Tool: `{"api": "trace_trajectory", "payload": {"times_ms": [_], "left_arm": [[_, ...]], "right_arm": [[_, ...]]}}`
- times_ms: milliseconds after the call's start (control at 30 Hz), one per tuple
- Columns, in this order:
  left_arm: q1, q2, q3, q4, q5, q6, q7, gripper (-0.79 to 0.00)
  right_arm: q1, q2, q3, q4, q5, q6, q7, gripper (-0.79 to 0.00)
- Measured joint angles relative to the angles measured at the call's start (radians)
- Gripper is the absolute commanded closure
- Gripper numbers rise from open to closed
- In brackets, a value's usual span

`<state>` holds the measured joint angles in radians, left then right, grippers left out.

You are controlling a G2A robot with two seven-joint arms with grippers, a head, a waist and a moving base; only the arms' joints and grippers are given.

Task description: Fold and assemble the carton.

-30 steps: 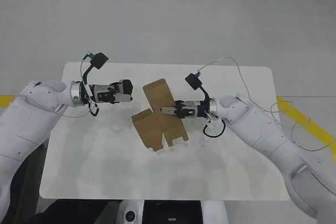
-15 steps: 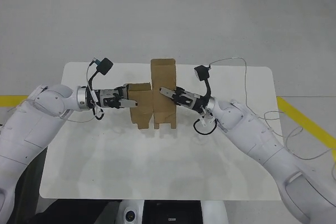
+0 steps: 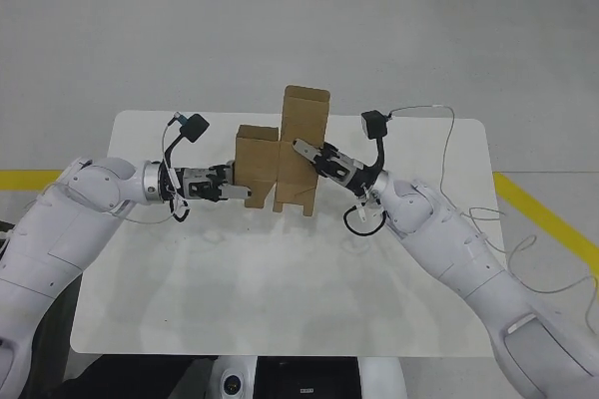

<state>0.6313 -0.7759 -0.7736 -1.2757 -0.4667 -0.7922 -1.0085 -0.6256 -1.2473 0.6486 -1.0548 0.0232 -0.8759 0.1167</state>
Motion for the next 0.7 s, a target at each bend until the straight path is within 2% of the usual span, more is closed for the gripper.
{"api": "trace_trajectory", "payload": {"times_ms": [467,533,567,700], "left_arm": [[0.003,-0.02,-0.018,0.011,-0.004,0.017,-0.028,0.0],[0.002,-0.022,-0.02,0.014,-0.003,0.02,-0.032,0.0],[0.002,-0.024,-0.021,0.017,-0.002,0.021,-0.034,0.0],[-0.001,-0.028,-0.025,0.024,-0.002,0.035,-0.054,0.0]], "right_arm": [[-0.03,-0.015,0.06,-0.015,-0.018,-0.006,0.048,0.0],[-0.031,-0.016,0.066,-0.016,-0.026,-0.013,0.062,-0.489],[-0.031,-0.017,0.07,-0.015,-0.027,-0.017,0.072,-0.785],[-0.031,-0.016,0.084,-0.011,-0.021,-0.028,0.124,-0.785]]}}
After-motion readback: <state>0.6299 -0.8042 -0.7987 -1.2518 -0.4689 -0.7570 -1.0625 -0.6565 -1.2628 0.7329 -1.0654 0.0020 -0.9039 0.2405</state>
